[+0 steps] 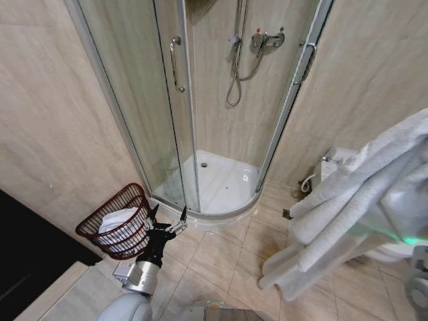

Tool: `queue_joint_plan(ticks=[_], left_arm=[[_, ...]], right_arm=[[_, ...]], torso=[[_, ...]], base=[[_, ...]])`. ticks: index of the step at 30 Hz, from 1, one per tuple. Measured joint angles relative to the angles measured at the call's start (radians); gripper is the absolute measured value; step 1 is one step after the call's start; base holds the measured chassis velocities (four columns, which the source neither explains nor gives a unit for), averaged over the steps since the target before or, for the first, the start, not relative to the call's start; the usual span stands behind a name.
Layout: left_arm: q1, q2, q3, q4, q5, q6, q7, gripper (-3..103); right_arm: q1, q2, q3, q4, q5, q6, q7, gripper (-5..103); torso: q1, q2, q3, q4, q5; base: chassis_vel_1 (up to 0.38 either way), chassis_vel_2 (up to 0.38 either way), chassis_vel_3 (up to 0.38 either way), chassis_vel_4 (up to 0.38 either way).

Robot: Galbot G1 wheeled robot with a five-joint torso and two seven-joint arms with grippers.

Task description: Discard the used towel into the hamper.

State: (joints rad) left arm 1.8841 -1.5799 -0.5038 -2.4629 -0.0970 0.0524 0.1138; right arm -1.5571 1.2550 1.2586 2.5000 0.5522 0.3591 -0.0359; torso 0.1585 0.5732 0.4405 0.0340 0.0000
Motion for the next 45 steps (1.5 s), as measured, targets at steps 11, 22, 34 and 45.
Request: queue_joint_plan(ticks=[11,22,34,45], left_arm=[[0.000,0.000,0.000,0.000,0.000,0.000,0.000,100],[0.000,0.000,0.000,0.000,0.000,0.000,0.000,100],[0.000,0.000,0.000,0.000,0.000,0.000,0.000,100],[0.000,0.000,0.000,0.000,0.000,0.000,0.000,100]], right_arm=[[-0.001,0.007,-0.005,0.000,0.002,0.000,-0.006,10],[-0.003,0.011,-0.006,0.000,0.002,0.005,-0.007,10],[-0.003,0.014,-0.011,0.000,0.002,0.009,-0.009,10],[-0.001,0.014,-0.017,0.000,0.002,0.010,-0.008,10]], torso=[[0.018,0.046,0.028,0.0000,0.0000],[0.040,0.097,0.057,0.0000,0.0000],[0.059,0.143,0.084,-0.0001,0.0000],[0.081,0.195,0.114,0.0000,0.0000]], base=[[0.000,0.000,0.000,0.000],[0.000,0.000,0.000,0.000],[0.000,0.000,0.000,0.000],[0.000,0.000,0.000,0.000]])
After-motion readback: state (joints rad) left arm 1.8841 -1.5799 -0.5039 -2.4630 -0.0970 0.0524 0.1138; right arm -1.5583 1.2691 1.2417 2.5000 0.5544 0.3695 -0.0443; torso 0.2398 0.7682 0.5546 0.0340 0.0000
